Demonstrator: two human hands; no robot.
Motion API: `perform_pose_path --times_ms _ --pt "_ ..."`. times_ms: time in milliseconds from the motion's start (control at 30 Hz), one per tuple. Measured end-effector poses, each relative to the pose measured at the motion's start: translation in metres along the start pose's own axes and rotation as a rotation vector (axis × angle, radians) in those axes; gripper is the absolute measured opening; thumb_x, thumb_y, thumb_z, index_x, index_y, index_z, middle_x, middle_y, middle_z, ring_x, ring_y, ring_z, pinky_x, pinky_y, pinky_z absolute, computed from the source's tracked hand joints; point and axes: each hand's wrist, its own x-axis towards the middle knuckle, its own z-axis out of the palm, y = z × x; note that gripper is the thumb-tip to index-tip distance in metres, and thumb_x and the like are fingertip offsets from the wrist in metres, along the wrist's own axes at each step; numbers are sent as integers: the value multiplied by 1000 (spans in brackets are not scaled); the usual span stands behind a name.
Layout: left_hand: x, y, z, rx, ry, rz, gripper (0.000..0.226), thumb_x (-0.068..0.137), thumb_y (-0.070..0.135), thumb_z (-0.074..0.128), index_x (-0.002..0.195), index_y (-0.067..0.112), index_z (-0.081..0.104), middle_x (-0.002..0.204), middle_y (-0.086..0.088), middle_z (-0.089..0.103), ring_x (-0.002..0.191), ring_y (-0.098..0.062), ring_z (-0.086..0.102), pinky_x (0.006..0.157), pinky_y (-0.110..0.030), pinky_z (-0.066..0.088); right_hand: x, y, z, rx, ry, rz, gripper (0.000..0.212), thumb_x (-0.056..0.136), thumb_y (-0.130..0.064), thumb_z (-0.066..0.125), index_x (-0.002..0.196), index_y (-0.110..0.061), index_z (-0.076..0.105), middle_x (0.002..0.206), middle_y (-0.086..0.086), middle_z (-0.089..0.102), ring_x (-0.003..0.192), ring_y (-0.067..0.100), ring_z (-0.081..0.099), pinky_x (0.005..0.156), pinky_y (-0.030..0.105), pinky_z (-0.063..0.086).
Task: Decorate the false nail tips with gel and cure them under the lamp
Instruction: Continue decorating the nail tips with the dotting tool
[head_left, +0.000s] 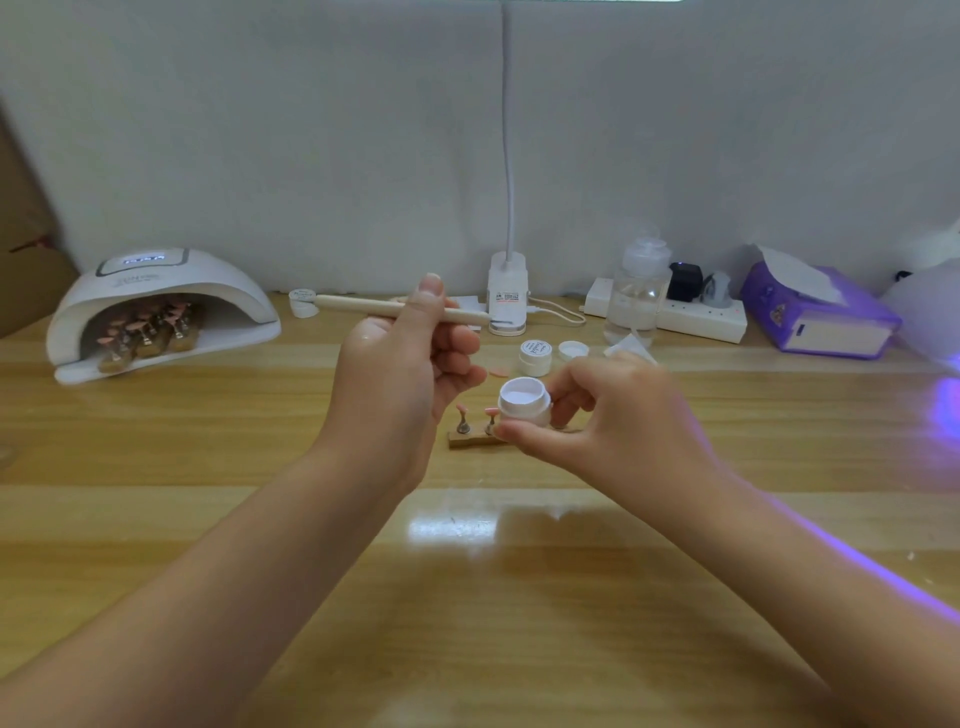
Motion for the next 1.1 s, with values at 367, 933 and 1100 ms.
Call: perform_pose_path --times_ms 367,933,1100 --pt "6 -19 -12 45 90 -54 30 98 31 49 77 11 57 50 4 55 46 -6 50 48 -21 49 14 45 -10 10 106 258 40 67 -54 73 82 -20 60 75 -8 62 82 16 58 69 31 47" --pt "8 -53 -28 211 90 -42 32 98 32 48 75 11 56 50 4 56 50 -9 53 50 -22 49 9 84 10 -194 -90 410 29 73 -45 63 78 -17 68 71 -7 54 85 21 51 65 32 38" --pt "7 -52 -28 196 100 -40 32 98 31 47 76 10 56 50 4 56 51 -11 53 50 -22 49 10 82 8 -200 -93 441 49 78 -44 62 119 -18 56 110 1 55 109 23 46 88 33 39"
